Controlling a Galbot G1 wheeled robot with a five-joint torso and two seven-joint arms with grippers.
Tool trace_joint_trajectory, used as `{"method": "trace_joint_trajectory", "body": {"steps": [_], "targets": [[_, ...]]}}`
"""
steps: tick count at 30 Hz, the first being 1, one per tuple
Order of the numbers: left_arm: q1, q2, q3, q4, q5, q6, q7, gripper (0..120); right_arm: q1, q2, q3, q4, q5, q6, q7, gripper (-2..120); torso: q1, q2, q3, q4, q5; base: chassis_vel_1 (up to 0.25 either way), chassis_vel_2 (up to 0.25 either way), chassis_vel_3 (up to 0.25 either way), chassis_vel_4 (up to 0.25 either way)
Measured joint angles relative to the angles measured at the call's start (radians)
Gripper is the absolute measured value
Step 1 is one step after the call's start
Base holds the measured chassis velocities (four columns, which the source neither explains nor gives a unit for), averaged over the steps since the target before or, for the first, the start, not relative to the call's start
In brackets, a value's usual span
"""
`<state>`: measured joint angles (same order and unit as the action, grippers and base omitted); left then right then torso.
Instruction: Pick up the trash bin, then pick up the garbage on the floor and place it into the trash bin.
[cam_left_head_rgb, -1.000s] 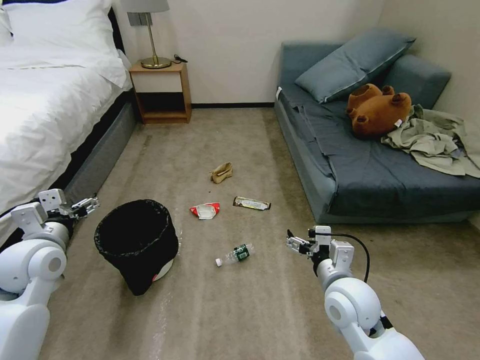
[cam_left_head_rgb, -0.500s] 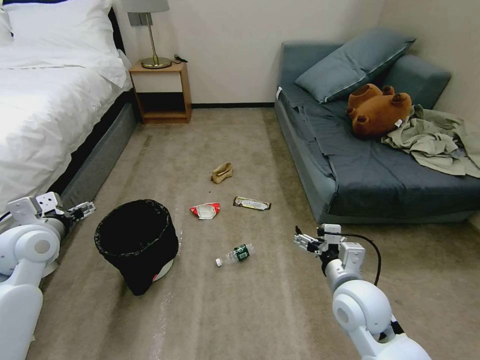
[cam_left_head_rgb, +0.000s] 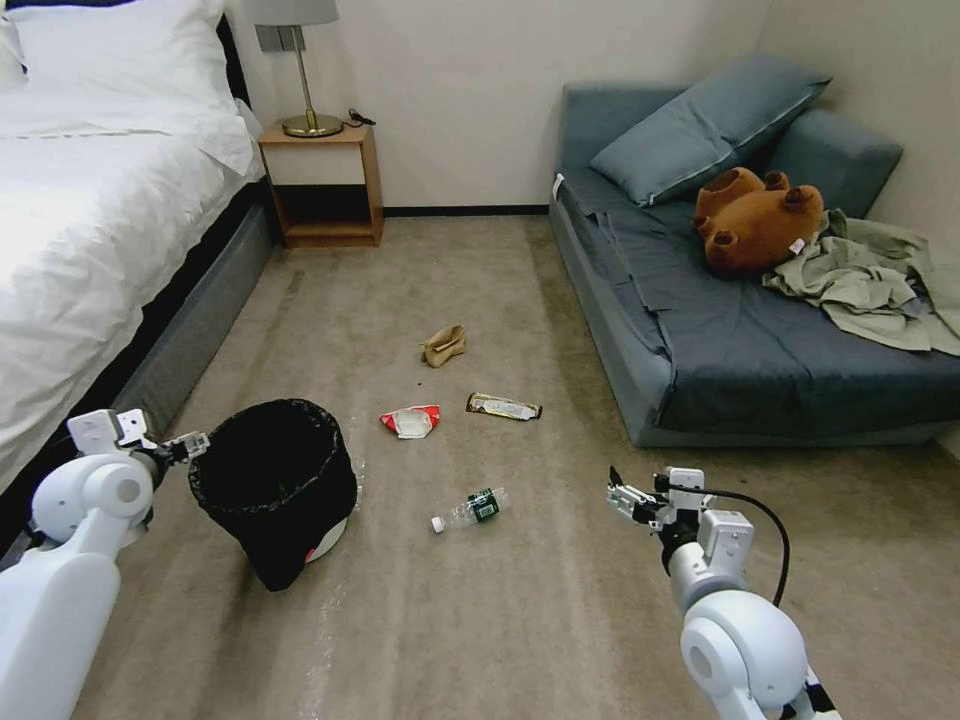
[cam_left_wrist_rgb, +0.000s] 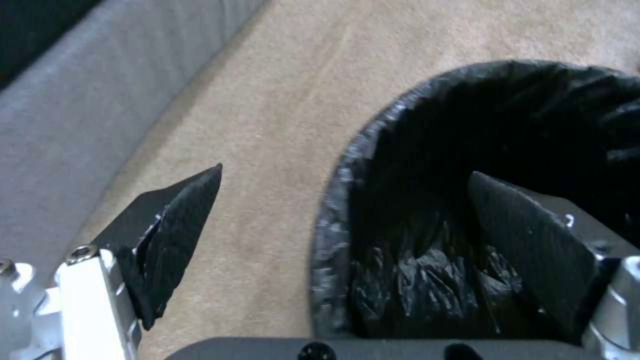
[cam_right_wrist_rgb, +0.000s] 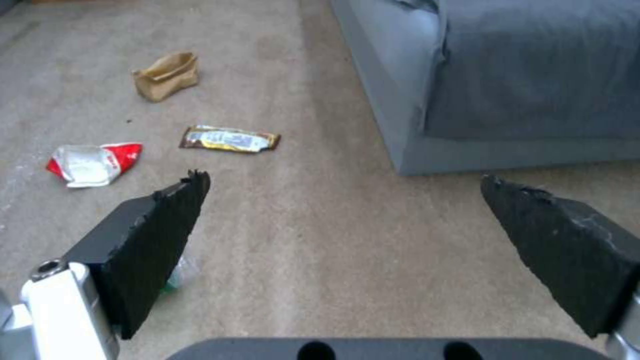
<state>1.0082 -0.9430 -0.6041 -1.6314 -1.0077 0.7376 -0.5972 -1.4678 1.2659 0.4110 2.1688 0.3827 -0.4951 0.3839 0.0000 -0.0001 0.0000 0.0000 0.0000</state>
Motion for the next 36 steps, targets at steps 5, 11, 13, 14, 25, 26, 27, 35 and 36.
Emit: {"method": "trace_joint_trajectory", "body": {"steps": [5, 11, 13, 14, 25, 26, 27, 35, 36], "targets": [[-0.041, -0.022, 0.046, 0.042, 0.034, 0.000, 0.012, 99, -0.017, 0.007, 0.017, 0.007, -0.011, 0.004, -0.003, 100, 0.000, 0.000, 0.000, 0.0001, 0.0001, 0.000, 0.000, 0.000, 0.000], [-0.078, -0.038, 0.078, 0.094, 0.084, -0.001, 0.034, 99, -0.024, 0.008, 0.037, 0.006, -0.012, 0.008, -0.005, 100, 0.000, 0.000, 0.000, -0.0001, 0.0001, 0.000, 0.000, 0.000, 0.000], [-0.081, -0.040, 0.081, 0.106, 0.096, -0.001, 0.041, 99, -0.024, 0.007, 0.039, 0.003, -0.012, 0.009, -0.006, 100, 0.000, 0.000, 0.000, -0.0001, 0.0000, 0.000, 0.000, 0.000, 0.000], [-0.083, -0.040, 0.084, 0.119, 0.110, -0.001, 0.049, 99, -0.020, 0.007, 0.040, -0.004, -0.011, 0.010, -0.006, 100, 0.000, 0.000, 0.000, 0.0000, 0.0001, 0.000, 0.000, 0.000, 0.000], [-0.100, -0.064, 0.097, 0.175, 0.170, -0.002, 0.067, 98, 0.006, 0.001, 0.012, -0.028, -0.008, 0.011, -0.006, 100, 0.000, 0.000, 0.000, 0.0001, 0.0001, 0.000, 0.000, 0.000, 0.000], [-0.107, -0.071, 0.100, 0.185, 0.177, -0.002, 0.069, 95, 0.006, -0.003, 0.011, -0.028, -0.007, 0.011, -0.005, 100, 0.000, 0.000, 0.000, 0.0001, 0.0001, 0.000, 0.000, 0.000, 0.000], [-0.107, -0.071, 0.100, 0.185, 0.177, -0.002, 0.069, 95, 0.006, -0.003, 0.011, -0.028, -0.007, 0.011, -0.005, 100, 0.000, 0.000, 0.000, 0.0001, 0.0001, 0.000, 0.000, 0.000, 0.000], [-0.120, -0.088, 0.101, 0.239, 0.221, -0.002, 0.089, 74, 0.000, -0.018, 0.016, -0.026, -0.003, 0.011, -0.004, 100, 0.000, 0.000, 0.000, 0.0000, 0.0000, 0.000, 0.000, 0.000, 0.000], [-0.118, -0.089, 0.098, 0.252, 0.230, -0.003, 0.095, 68, -0.001, -0.022, 0.016, -0.026, -0.003, 0.011, -0.004, 100, 0.000, 0.000, 0.000, 0.0000, 0.0001, 0.000, 0.000, 0.000, 0.000]]}}
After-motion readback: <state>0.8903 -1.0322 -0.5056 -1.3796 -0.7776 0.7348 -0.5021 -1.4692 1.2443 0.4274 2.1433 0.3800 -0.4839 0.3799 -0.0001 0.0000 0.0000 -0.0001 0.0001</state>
